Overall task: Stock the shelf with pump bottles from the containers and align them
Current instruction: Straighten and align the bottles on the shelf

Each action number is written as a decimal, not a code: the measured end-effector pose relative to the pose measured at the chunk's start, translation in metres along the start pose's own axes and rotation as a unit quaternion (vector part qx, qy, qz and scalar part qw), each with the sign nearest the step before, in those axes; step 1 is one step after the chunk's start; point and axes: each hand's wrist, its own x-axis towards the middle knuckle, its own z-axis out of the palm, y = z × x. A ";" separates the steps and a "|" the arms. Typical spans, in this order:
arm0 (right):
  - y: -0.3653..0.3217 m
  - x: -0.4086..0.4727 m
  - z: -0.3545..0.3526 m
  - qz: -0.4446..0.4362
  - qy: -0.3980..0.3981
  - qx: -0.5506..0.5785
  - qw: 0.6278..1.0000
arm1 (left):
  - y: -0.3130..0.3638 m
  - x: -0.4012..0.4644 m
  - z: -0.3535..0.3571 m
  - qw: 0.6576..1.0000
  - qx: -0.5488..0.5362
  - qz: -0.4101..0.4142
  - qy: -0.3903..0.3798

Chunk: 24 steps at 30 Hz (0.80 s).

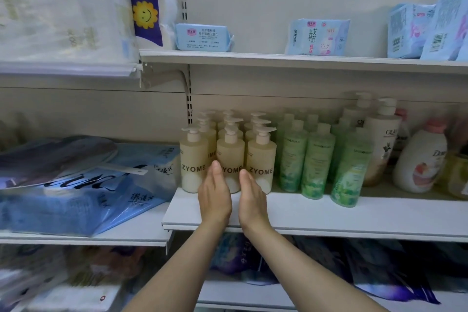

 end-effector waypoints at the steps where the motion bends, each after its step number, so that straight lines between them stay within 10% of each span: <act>1: 0.000 0.000 0.001 -0.001 0.002 0.004 1.000 | 0.000 0.000 0.000 1.000 0.000 0.000 -0.001; 24: -0.005 -0.007 -0.003 0.001 -0.003 -0.034 0.999 | 0.005 -0.001 -0.007 0.998 0.010 -0.037 -0.041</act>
